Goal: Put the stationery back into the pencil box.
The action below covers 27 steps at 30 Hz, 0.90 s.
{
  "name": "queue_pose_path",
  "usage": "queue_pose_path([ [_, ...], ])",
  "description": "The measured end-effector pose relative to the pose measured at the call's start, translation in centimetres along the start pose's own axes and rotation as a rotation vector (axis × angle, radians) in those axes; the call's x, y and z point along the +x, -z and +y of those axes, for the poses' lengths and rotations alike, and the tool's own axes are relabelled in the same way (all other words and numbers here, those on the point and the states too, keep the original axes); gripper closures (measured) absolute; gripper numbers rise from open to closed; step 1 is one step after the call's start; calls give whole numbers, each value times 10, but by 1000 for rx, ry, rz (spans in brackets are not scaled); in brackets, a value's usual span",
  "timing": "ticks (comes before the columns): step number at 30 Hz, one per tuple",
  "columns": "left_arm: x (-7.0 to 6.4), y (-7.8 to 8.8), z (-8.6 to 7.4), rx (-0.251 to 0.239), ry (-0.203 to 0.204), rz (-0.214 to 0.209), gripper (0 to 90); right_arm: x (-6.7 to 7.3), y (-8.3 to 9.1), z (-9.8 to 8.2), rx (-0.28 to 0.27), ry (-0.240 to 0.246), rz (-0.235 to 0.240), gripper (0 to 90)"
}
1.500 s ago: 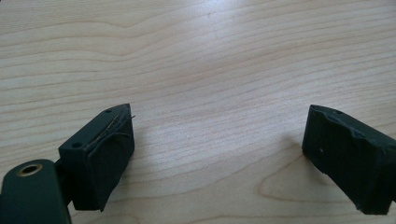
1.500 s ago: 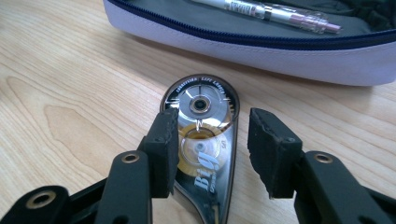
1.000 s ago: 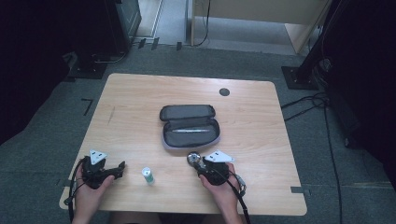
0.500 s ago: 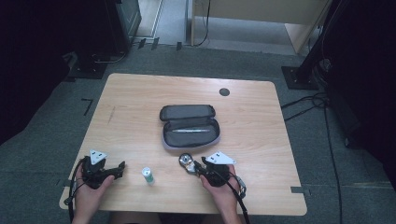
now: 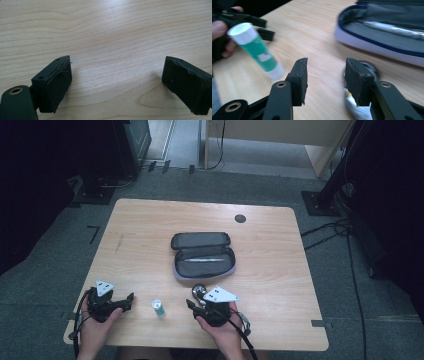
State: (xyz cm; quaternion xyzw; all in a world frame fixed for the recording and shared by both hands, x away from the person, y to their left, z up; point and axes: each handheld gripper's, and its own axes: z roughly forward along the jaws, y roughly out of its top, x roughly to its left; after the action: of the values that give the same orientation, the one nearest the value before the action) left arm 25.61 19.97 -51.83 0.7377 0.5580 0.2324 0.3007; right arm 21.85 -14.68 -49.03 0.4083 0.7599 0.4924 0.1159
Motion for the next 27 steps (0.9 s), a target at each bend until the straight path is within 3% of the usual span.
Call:
queue_pose_path([
  [5, 0, 0, 0, 0, 0, 0, 95, 19, -7, 0, -15, 21, 64, 517],
  [16, 0, 0, 0, 1, -1, 0, 95, 49, -21, 5, -24, 59, 152, 515],
  [23, 0, 0, 0, 0, 0, 0, 95, 63, -32, 11, -26, 84, 170, 513],
  [27, 0, 0, 0, 1, -1, 0, 95, 69, -39, 13, -29, 103, 143, 500],
])
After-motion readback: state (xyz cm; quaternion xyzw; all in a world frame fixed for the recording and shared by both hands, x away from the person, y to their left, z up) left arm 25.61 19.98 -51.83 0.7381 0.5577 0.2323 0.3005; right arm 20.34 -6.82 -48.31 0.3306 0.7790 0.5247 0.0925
